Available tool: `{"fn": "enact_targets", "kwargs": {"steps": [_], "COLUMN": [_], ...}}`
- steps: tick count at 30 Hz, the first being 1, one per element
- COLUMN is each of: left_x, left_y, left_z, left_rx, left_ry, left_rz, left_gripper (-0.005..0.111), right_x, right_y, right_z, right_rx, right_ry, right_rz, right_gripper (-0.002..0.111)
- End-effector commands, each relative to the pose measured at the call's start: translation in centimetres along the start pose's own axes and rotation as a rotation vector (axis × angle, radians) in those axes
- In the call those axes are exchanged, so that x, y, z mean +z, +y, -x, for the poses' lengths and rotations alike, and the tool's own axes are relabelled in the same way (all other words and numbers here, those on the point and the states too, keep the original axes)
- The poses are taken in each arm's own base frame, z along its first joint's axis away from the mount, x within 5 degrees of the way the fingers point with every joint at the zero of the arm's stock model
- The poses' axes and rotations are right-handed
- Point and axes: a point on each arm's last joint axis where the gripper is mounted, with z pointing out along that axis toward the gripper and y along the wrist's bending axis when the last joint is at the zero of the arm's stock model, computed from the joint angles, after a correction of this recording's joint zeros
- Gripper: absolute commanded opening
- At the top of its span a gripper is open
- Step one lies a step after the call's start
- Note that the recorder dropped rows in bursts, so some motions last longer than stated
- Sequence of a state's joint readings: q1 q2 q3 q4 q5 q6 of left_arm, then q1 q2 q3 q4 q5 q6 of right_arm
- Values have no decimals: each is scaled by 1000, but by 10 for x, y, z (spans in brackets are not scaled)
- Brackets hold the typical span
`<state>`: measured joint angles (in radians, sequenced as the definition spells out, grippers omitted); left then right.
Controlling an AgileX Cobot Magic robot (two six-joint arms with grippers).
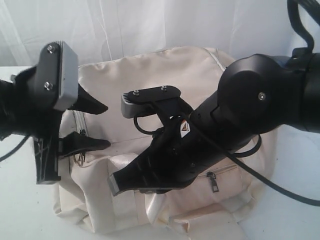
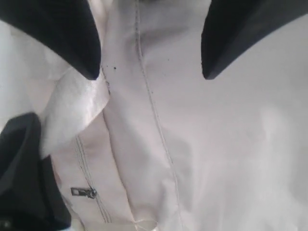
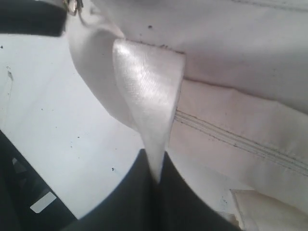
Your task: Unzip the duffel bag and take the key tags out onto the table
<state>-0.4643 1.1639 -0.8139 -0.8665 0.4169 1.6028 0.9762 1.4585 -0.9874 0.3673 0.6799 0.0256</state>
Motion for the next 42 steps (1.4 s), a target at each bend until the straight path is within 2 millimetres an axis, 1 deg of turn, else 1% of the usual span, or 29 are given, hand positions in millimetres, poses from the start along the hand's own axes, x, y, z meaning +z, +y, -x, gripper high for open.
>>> {"fn": "enact_targets", "kwargs": {"steps": [1, 3, 5, 8, 10, 13, 18, 21, 25, 29, 35, 39, 42], "left_x": [-29, -36, -41, -44, -43, -39, -29, -24, -21, -17, -4, 5, 10], "left_y": [-11, -19, -29, -39, -39, -38, -34, -30, -30, -33, -30, -24, -21], "left_z": [13, 13, 11, 1, -8, -20, -32, -32, -28, -27, -35, -40, -44], "left_rx": [-355, -496, -660, -747, -786, -812, -863, -894, -998, -1053, -1072, -1031, -1036], "left_ry": [-27, 9, 81, 226, 307, 349, 286, 240, 188, 196, 238, 238, 237], "left_rz": [-8, -54, -125, -181, -145, -54, 82, 123, 94, 42, 37, 70, 94], "left_gripper": [64, 64, 64, 64, 64, 64, 64, 64, 64, 64, 64, 64, 64], "right_x": [-2, -2, -2, -2, -2, -2, -2, -2, -2, -2, -2, -2, -2], "right_y": [0, 0, 0, 0, 0, 0, 0, 0, 0, 0, 0, 0, 0], "right_z": [-1, -1, -1, -1, 0, 0, 0, 0, 0, 0, 0, 1, 1], "right_rx": [0, 0, 0, 0, 0, 0, 0, 0, 0, 0, 0, 0, 0], "right_ry": [4, 2, 2, -2, -6, -13, -9, -12, -14, -14, -14, -17, -17], "right_rz": [-1, -1, -1, -1, 0, 0, 0, 0, 0, 0, 0, 0, 0], "right_gripper": [0, 0, 0, 0, 0, 0, 0, 0, 0, 0, 0, 0, 0]}}
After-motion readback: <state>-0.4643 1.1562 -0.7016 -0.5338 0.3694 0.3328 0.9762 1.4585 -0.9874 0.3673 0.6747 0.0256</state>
